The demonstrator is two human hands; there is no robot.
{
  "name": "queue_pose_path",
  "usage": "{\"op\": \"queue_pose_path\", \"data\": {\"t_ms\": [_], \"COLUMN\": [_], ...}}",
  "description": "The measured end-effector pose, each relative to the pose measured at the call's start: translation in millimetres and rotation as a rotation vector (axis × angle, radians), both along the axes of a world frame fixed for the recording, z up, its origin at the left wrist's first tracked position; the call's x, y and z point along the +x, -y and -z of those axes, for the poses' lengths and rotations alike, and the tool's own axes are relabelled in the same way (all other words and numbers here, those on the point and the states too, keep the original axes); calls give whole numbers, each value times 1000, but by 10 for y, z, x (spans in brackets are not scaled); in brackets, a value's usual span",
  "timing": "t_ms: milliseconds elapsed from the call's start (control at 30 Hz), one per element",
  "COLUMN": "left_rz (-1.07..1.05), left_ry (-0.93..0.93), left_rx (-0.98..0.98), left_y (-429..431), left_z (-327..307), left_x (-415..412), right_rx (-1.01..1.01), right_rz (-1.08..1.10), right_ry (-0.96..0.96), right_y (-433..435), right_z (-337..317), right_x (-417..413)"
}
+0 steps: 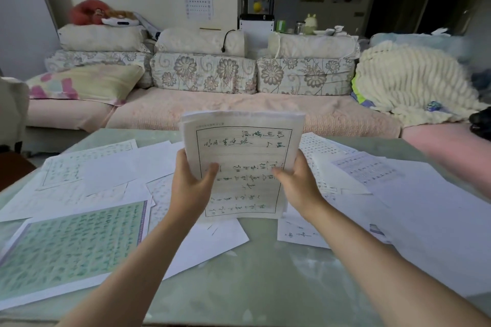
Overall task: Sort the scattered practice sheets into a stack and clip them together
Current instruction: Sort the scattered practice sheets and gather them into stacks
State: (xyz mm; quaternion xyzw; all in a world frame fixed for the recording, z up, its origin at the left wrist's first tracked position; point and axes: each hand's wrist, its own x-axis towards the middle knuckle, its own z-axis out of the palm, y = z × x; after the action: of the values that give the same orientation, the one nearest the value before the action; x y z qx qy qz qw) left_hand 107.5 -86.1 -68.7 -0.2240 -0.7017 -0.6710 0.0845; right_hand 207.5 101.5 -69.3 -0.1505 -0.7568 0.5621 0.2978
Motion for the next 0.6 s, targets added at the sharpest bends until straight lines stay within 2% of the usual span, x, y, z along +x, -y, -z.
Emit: {"op": "queue_pose_path", "data": {"t_ms": [167, 267, 367, 467, 533, 600], "left_rz": [-89, -35, -29, -46, 8, 51], "left_ry": [14, 104, 174, 81, 124, 176], "left_rx": [65, -19, -279, -478, -632, -887], "left_y": [-81, -100, -113, -89, -56, -10], "left_z": [-50, -12, 43, -10, -12, 79], "left_x": [-2, -66, -94, -136, -174, -227], "right_rx": [-55, -44, 77, 44, -6, 19], "right_rz": [31, 43, 49, 66, 33, -53], "right_ry": [35, 103, 316, 394, 496, 675], "right_y": [8, -25, -41, -123, -203, -230], "right_z": [25, 28, 116, 44, 57, 168], "right_x": [-50, -83, -109, -100, -73, -7]}}
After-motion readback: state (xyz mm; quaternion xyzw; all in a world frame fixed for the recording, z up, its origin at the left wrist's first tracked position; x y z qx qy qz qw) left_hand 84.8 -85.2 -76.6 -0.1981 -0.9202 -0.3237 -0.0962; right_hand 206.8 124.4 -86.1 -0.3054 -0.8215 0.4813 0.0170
